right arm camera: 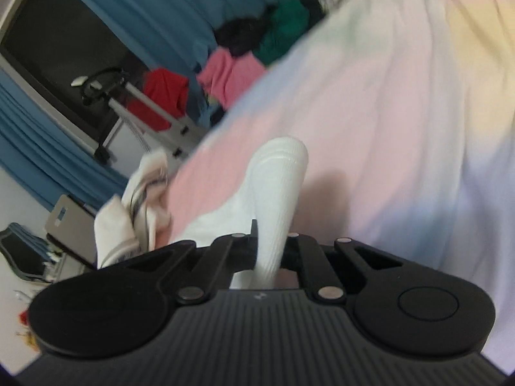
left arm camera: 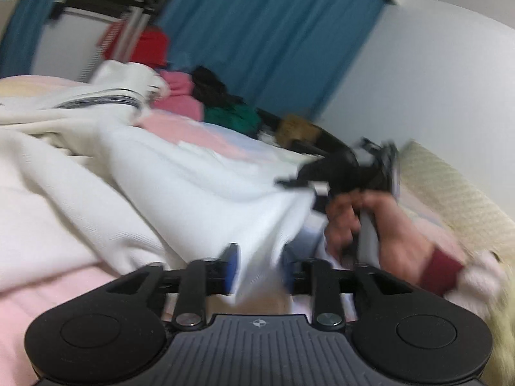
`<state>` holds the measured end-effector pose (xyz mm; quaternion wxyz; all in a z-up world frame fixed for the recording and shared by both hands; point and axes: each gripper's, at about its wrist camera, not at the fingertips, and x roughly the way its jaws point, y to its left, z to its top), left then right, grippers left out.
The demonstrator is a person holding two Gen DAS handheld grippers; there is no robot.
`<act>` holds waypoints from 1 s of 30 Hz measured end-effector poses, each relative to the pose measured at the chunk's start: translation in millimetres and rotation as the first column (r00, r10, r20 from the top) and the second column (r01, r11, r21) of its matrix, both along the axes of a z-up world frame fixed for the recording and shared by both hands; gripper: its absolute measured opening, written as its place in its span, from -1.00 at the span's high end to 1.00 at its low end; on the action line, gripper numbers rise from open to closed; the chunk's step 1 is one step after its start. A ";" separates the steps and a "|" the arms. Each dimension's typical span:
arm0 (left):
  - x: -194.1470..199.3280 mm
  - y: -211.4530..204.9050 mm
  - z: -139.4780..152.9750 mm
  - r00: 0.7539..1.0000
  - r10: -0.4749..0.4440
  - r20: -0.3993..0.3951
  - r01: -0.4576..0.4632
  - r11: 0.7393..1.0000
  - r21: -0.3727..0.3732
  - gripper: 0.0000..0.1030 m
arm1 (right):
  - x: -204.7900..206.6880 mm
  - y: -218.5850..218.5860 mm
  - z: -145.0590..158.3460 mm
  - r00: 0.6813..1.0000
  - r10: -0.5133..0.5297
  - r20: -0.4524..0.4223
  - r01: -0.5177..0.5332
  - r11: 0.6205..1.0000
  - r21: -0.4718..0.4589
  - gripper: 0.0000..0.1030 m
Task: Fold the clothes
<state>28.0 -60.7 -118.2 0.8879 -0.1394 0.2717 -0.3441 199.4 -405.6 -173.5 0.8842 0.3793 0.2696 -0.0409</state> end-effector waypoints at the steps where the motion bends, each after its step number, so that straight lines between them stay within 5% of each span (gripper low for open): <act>1: -3.7 -3.5 0.9 1.000 -0.014 0.016 0.014 1.000 0.011 -0.14 | -2.5 -13.8 7.6 1.000 -0.023 0.014 0.024 0.999 -0.024 0.89; 3: -10.6 -9.7 2.0 0.999 -0.032 0.043 0.031 0.999 0.032 -0.46 | -12.1 -46.5 18.1 0.994 -0.098 0.053 0.101 0.994 -0.049 0.89; 5: -15.1 -13.6 0.5 0.998 -0.033 0.050 0.030 0.998 0.052 -0.47 | -25.8 -83.9 24.1 0.975 -0.197 0.099 0.203 0.978 -0.050 0.89; 8: -15.0 -18.3 -3.1 0.999 -0.027 0.027 0.025 0.997 0.076 -0.50 | -58.7 -133.6 17.0 0.907 -0.387 0.169 0.402 0.914 -0.064 0.89; 10: -13.3 -19.7 -7.1 1.000 -0.010 0.000 0.010 0.996 0.085 -0.53 | -81.1 -165.3 -2.5 0.846 -0.509 0.158 0.519 0.854 -0.028 0.89; 13: -6.7 -18.5 -12.6 0.998 0.015 -0.064 -0.011 0.998 0.062 -0.55 | -100.4 -207.3 -46.0 0.806 -0.591 0.039 0.589 0.807 0.047 0.89; 15: -1.4 -15.2 -14.8 0.994 0.032 -0.101 -0.028 0.999 0.040 -0.56 | -105.6 -222.9 -69.1 0.814 -0.581 -0.020 0.581 0.812 0.057 0.89; 25: 22.0 11.3 -13.7 0.968 0.128 -0.218 -0.137 0.990 -0.027 -0.57 | -112.8 -215.5 -57.7 0.770 -0.634 0.070 0.634 0.773 0.023 0.89; 30: 27.5 47.5 -14.7 0.911 0.249 -0.328 -0.290 0.954 -0.082 -0.63 | -99.1 -204.1 -67.2 0.780 -0.625 -0.016 0.623 0.779 -0.065 0.85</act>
